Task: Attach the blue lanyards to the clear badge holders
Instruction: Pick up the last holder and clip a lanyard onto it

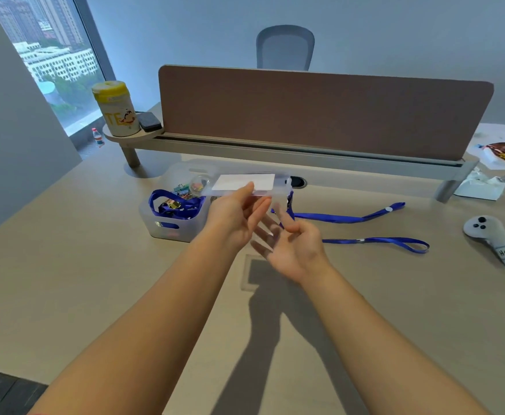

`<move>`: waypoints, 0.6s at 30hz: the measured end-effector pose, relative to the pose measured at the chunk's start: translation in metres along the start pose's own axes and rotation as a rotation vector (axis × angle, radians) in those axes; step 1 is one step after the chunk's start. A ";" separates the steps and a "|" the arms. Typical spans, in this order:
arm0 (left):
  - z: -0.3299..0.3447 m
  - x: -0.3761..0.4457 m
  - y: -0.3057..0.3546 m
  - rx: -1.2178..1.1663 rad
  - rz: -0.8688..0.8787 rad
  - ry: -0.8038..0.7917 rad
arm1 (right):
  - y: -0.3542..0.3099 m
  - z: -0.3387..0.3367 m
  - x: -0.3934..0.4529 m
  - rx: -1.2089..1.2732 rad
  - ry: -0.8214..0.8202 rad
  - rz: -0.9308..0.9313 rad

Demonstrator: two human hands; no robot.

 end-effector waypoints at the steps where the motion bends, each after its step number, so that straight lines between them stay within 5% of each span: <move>1: -0.003 0.000 -0.001 -0.024 -0.013 0.007 | -0.005 0.001 -0.002 0.036 -0.006 -0.033; 10: -0.018 0.003 -0.019 0.061 -0.064 0.067 | -0.062 -0.034 -0.047 0.316 0.192 -0.291; 18: 0.002 0.014 -0.052 0.099 -0.065 0.016 | -0.129 -0.105 -0.108 0.195 0.575 -0.625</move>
Point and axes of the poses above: each hand's wrist, its own x-axis towards the middle knuckle, its own z-axis out of the palm, y = z × x, the point moved 9 cm from there along x, towards the middle knuckle, and after that the axes turned 15 degrees about z, right-handed, at the moved point
